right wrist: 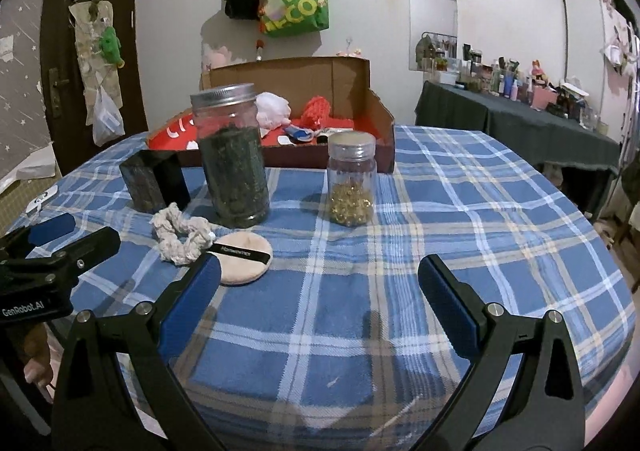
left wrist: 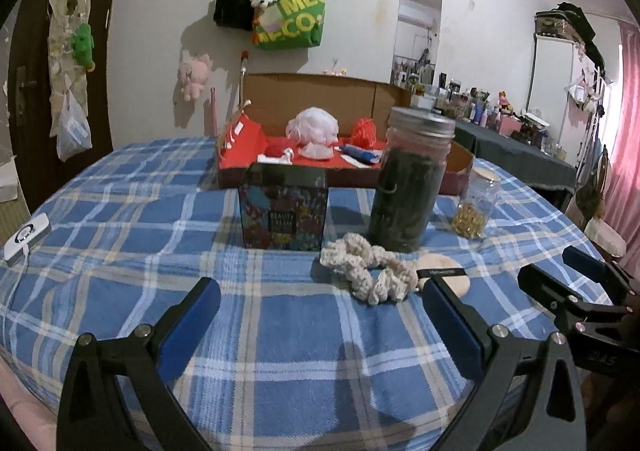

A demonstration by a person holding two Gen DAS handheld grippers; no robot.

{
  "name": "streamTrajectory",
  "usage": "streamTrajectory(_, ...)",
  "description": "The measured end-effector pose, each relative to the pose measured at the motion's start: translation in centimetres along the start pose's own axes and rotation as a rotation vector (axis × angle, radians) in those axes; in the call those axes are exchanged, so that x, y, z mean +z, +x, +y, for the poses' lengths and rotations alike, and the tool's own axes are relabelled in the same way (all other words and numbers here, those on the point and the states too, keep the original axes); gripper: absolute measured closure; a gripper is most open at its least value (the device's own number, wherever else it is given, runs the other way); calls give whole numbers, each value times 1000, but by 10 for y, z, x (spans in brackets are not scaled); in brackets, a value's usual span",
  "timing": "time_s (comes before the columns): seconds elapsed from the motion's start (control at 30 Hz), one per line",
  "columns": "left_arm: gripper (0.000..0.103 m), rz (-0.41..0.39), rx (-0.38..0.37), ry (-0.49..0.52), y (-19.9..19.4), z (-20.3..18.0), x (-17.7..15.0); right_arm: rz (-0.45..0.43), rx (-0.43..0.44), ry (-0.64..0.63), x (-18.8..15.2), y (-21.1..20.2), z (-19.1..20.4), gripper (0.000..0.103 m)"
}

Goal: Organize soft objects
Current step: 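Withdraw both tools from the box back toward the table items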

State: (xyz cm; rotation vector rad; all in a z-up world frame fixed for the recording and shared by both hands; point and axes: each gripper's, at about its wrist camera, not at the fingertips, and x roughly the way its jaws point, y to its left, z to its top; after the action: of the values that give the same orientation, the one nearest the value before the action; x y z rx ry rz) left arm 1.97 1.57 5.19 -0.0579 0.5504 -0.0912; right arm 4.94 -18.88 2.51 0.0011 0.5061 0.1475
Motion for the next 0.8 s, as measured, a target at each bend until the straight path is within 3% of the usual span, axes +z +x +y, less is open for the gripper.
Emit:
streamTrajectory(0.5, 0, 38, 7, 7, 13, 2, -1, 42, 17, 7, -2, 14, -3, 2)
streamTrajectory(0.8, 0, 95, -45, 27, 27, 2, 6, 112, 117, -26, 5, 35, 0, 2)
